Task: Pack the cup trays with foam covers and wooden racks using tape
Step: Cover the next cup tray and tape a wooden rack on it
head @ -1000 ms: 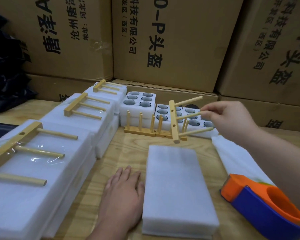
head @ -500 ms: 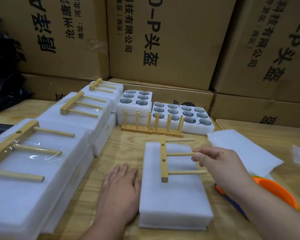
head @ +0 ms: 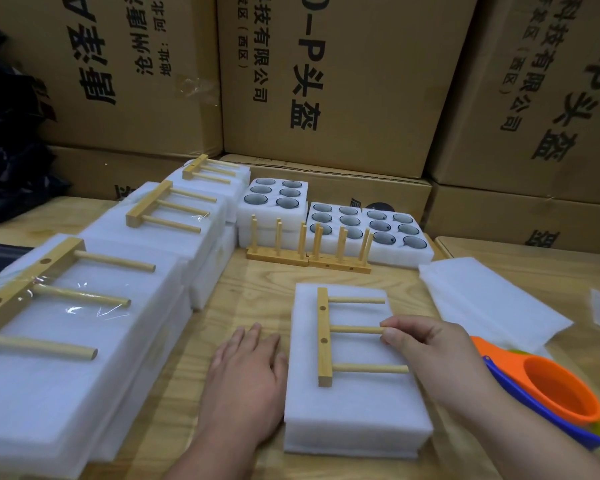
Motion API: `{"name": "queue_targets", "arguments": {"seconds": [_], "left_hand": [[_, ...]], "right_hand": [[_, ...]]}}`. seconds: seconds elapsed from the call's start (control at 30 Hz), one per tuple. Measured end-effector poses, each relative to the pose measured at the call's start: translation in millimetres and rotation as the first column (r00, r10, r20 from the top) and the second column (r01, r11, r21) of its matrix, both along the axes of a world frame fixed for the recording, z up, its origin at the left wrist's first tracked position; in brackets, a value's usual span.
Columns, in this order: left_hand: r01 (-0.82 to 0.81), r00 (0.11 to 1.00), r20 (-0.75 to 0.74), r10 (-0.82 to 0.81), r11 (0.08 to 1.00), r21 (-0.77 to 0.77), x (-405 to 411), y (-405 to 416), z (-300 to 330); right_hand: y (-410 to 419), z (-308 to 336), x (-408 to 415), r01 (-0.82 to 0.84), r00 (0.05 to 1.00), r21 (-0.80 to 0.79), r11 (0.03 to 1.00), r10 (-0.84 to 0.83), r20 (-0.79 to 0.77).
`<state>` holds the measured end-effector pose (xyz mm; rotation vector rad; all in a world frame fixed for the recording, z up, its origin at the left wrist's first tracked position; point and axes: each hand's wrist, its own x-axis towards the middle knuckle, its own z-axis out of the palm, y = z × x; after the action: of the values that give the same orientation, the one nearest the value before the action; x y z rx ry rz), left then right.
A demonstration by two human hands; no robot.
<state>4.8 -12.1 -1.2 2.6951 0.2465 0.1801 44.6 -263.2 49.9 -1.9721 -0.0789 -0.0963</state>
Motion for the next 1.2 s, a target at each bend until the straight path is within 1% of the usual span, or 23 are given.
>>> {"name": "queue_targets", "arguments": {"seconds": [0.13,0.27,0.43,0.5,0.53,0.6,0.7,0.77,0.83,0.9,0.97,1.2], "left_hand": [[0.005,1.0,-0.01,-0.005,1.0,0.004,0.1,0.2,0.4],[0.006,1.0,-0.011,-0.006,1.0,0.021,0.8,0.0,0.4],[0.006,1.0,-0.009,-0.005,0.999,0.032,1.0,-0.3,-0.1],[0.006,1.0,-0.009,-0.006,0.999,0.033,1.3,-0.2,-0.4],[0.007,1.0,-0.01,-0.006,0.999,0.038,1.3,0.0,-0.6],[0.006,1.0,-0.012,-0.006,0.999,0.048,1.4,0.1,-1.2],[0.012,1.0,-0.01,-0.012,0.998,0.056,1.4,0.3,-2.2],[0.015,1.0,-0.002,-0.014,0.999,0.039,1.5,0.2,-3.0],[0.021,1.0,0.013,-0.021,1.0,0.007,0.5,1.0,-3.8],[0.035,0.999,0.027,-0.034,0.999,-0.04,-1.4,2.9,-4.3],[0.044,0.998,0.041,-0.041,0.997,-0.07,-2.7,4.5,-4.6],[0.056,0.997,0.057,-0.052,0.996,-0.067,-1.1,4.6,-3.5]], "right_hand": [[-3.4,-0.6,-0.7,0.016,0.994,-0.157,0.987,0.001,0.109],[-2.0,4.6,-3.2,-0.001,0.989,-0.223,0.975,0.035,0.145],[-2.1,10.9,-2.9,0.037,0.979,-0.28,0.959,0.022,0.204],[-2.8,14.3,-4.6,0.019,0.97,-0.316,0.949,0.059,0.235],[-3.0,15.9,-6.6,-0.011,0.964,-0.359,0.933,0.105,0.243],[-0.5,19.1,-12.0,-0.113,0.949,-0.493,0.863,0.241,0.205],[15.1,24.3,-14.2,-0.253,0.916,-0.668,0.699,0.395,0.067],[31.0,26.2,-11.1,-0.296,0.906,-0.733,0.612,0.424,-0.012],[45.6,25.4,-7.7,-0.32,0.909,-0.763,0.562,0.409,-0.081],[53.5,20.0,-5.6,-0.328,0.911,-0.779,0.534,0.397,-0.112],[54.7,14.5,-5.2,-0.311,0.915,-0.789,0.53,0.393,-0.096],[52.7,8.8,-2.7,-0.293,0.917,-0.78,0.553,0.394,-0.065]]}}
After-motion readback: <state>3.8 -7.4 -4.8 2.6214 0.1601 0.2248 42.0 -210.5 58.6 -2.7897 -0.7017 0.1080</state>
